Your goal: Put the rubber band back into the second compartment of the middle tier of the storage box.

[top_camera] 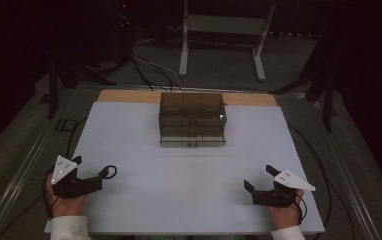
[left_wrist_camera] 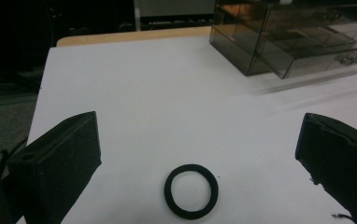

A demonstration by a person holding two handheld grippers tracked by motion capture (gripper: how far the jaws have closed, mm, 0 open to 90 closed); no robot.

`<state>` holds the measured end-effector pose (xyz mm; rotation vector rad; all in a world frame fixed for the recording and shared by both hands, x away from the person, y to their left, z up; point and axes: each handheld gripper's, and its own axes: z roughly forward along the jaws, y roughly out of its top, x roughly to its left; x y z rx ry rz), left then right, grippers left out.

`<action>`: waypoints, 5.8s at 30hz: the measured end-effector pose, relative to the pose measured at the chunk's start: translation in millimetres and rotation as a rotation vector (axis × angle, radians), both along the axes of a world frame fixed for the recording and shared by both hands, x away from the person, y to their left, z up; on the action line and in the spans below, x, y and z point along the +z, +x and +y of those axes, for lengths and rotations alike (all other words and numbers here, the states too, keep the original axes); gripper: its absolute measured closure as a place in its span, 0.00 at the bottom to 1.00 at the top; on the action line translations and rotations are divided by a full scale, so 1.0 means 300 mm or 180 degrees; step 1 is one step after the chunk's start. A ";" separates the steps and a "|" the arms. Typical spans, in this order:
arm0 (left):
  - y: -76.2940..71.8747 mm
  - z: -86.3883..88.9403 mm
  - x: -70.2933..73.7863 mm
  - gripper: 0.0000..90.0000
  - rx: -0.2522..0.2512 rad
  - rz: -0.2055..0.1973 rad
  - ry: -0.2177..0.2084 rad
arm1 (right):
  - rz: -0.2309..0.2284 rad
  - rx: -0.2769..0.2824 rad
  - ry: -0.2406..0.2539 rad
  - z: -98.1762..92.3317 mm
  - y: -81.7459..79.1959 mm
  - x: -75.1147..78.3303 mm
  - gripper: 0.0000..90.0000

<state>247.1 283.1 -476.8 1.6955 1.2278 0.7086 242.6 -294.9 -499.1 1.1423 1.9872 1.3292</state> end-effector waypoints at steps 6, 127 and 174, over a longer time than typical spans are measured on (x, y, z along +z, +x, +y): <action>0.022 -0.002 -0.016 0.01 -0.0050 0.0149 0.0032 | -0.0008 -0.0009 -0.0005 0.000 0.000 0.001 0.00; 0.177 -0.088 0.133 0.98 -0.0463 0.0500 0.0140 | -0.0022 -0.0005 -0.0083 0.009 -0.002 0.001 0.00; 0.276 -0.204 0.175 0.98 -0.0776 0.0377 -0.0110 | -0.0009 -0.0019 -0.0066 0.006 -0.003 0.001 0.00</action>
